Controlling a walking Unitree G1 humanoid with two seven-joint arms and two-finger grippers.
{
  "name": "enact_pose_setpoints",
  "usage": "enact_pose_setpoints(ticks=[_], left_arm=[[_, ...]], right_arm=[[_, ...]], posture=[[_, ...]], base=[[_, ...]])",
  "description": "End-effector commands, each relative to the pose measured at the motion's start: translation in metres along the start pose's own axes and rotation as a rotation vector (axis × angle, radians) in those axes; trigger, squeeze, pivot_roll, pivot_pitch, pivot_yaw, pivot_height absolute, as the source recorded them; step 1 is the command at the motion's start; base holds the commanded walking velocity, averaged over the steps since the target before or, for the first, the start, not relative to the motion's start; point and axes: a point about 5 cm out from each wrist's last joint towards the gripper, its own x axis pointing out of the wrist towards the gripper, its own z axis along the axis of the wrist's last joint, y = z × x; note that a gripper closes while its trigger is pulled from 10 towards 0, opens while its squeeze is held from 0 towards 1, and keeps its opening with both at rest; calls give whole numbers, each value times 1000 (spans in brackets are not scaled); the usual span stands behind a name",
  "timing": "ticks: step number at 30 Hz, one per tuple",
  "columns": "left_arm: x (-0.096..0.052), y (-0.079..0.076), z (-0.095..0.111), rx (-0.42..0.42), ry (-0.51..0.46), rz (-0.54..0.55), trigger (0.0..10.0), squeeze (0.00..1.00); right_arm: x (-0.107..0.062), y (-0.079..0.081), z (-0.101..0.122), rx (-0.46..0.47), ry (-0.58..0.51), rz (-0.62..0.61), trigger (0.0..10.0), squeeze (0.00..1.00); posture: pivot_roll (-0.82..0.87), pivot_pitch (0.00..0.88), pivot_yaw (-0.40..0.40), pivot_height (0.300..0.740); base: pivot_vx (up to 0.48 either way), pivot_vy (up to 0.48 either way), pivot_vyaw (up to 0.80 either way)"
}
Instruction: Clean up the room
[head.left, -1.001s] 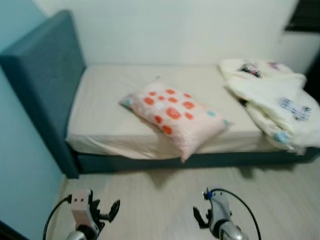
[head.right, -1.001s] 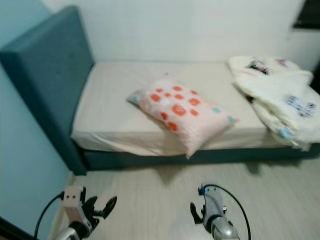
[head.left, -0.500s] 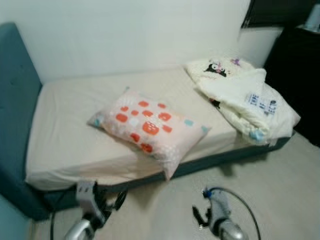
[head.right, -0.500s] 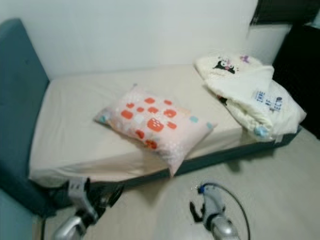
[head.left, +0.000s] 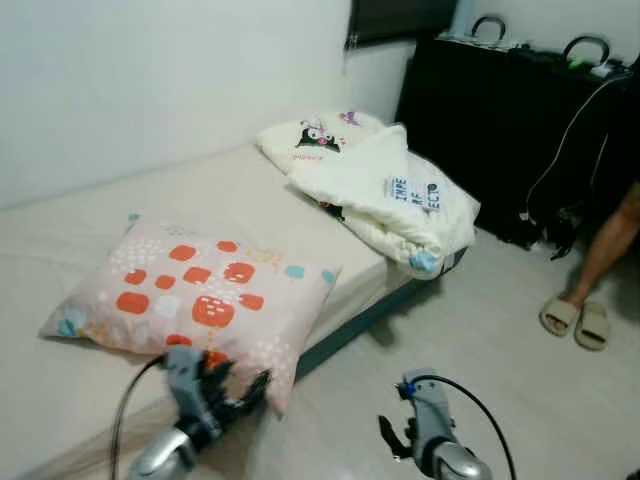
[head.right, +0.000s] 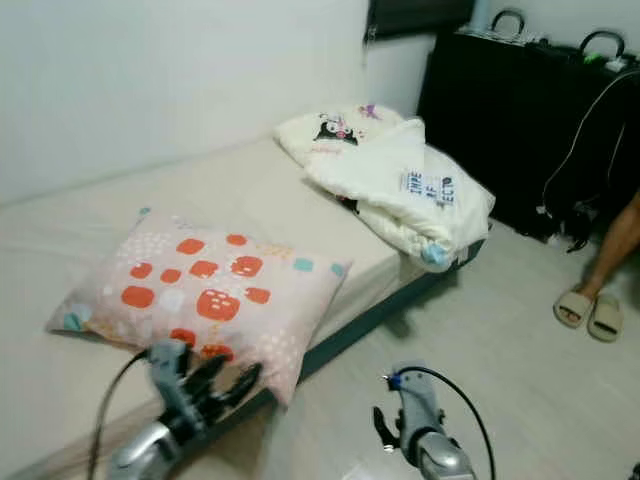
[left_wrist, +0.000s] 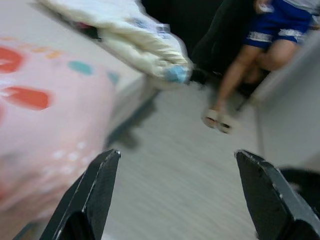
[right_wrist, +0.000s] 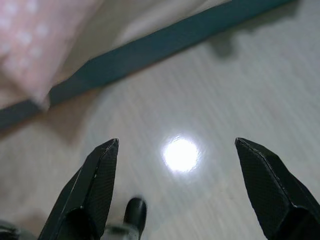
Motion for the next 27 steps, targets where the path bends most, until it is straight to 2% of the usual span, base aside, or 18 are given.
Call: enact_pose_setpoints(ticks=[1, 5, 6, 10, 15, 20, 27], left_arm=[[-4, 6, -3, -24, 54, 43, 10000, 0], [-2, 9, 0, -31, 75, 69, 10000, 0], [1, 14, 6, -67, 113, 119, 10000, 0], [2, 15, 8, -77, 120, 127, 10000, 0], [6, 15, 10, -13, 178, 141, 10000, 0], [7, 17, 12, 4, 222, 194, 10000, 0], [5, 20, 14, 12, 261, 224, 10000, 0]], right_arm=[[0, 8, -6, 12, 24, 21, 10000, 0], [0, 9, -5, 9, 26, 25, 10000, 0], [1, 9, -5, 3, 22, 31, 10000, 0], [1, 9, -4, 3, 20, 31, 10000, 0], [1, 12, -2, 6, -13, 62, 10000, 0], [1, 17, -2, -45, 3, 105, 10000, 0], [2, 20, -2, -39, 8, 127, 10000, 0]], posture=[[-74, 19, -27, 740], [-73, 17, -26, 740], [-77, 11, -23, 740], [-77, 11, -23, 740], [-79, 1, -23, 740], [-72, 10, -23, 740], [-72, 17, -20, 740]], base=[[311, 0, -725], [303, 0, -720], [289, 0, -694], [289, 0, -694], [288, 0, 0], [289, 0, 800], [288, 0, 800]])
